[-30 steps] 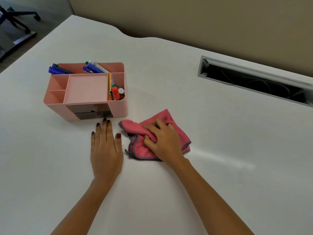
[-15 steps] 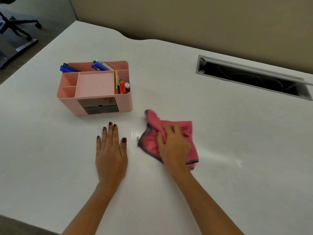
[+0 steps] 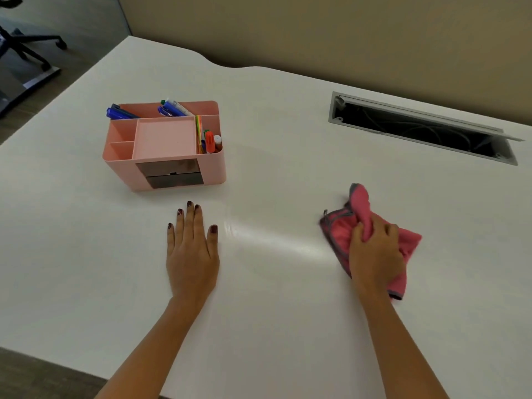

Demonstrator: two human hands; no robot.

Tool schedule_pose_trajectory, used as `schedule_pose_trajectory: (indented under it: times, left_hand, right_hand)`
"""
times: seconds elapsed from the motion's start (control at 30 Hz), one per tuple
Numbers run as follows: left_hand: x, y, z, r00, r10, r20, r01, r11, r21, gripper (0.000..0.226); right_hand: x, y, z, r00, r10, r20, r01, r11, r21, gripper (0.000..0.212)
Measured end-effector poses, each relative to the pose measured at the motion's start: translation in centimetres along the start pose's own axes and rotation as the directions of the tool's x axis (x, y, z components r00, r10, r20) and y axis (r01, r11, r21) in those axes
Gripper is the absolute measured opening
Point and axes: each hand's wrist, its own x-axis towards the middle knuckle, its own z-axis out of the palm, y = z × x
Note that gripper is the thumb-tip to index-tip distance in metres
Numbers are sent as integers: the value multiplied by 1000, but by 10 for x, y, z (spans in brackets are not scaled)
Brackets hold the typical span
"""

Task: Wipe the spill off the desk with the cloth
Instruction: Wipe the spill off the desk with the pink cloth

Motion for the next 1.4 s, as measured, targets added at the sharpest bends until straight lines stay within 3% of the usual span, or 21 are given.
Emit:
schedule_pose_trajectory:
  times: [0.1,0.17,0.27,0.37,0.47,0.6,0.8,0.93,1.03,1.2,1.4]
  left_hand:
    - [0,1,0,1000,-3,-6,3,1000,3,64]
    - [0,1,0,1000,-2,-13,2,1000,3,63]
    - [0,2,1,1000,-3,-8,3,1000,14,64]
    - [0,1,0,1000,-5,-9,6,1000,19,66]
    - [0,0,0,1000,-2,-9,2,1000,20,66]
    - [0,1,1,1000,2,-8,-2,1000,24,70]
    - [-1,-1,2,1000,17,-1,-17,999,29,70]
    - [0,0,2,1000,18,6,-18,999,34,68]
    - [0,1,1,1000,15,5,-15,999,36,68]
    - [0,3,0,1000,9,10,-9,1000,21,67]
    - [1,5,-8,1000,-22,18,24,992,-122,67]
  right_hand:
    - [-7,-13,0,999,30,17,-29,999,-26,31]
    - [-32,-33,-2,992,-114,55,115,993,-25,31]
    - [-83,-54,-4,895,-430,119,427,903,53,29]
    - [-99,-53,-9,828,-544,137,527,838,141,30]
    - [-76,-37,-10,892,-437,114,432,899,68,30]
    - [-31,-3,-11,987,-161,17,161,987,9,28]
    - [22,54,-19,988,138,-69,-140,990,-19,35]
    - [23,54,-18,972,204,-115,-204,979,10,33]
    - [5,35,-18,983,165,-78,-166,986,0,32]
    - [-61,-12,-15,987,-158,5,158,987,17,30]
    - [-90,-54,-20,935,-325,140,265,906,330,38]
